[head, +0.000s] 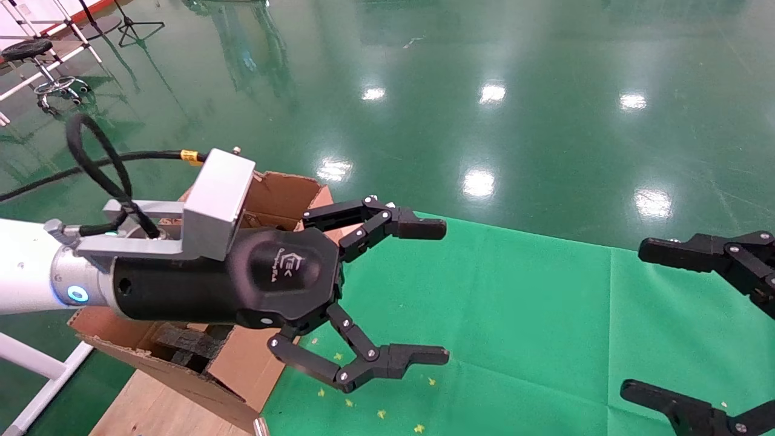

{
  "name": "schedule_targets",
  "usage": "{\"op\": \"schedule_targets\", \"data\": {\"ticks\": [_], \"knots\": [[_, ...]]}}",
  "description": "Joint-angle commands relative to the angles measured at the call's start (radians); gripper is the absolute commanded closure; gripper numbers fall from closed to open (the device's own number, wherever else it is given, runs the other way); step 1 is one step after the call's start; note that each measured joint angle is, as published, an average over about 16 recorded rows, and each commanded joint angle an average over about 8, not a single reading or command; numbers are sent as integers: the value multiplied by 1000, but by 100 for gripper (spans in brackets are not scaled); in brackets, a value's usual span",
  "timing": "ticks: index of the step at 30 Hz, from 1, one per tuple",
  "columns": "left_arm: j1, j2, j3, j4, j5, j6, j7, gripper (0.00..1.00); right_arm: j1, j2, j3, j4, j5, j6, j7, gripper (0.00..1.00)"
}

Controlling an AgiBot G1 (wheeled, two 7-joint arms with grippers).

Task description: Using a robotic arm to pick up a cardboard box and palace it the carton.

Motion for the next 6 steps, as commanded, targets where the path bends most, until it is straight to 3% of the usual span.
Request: {"op": "schedule_targets", "data": {"ticks": [1,6], "knots": [[0,0,0,0,0,0,0,0,0,0,0,0,0,0,0,0],[0,0,0,0,0,0,0,0,0,0,0,0,0,0,0,0]]}}
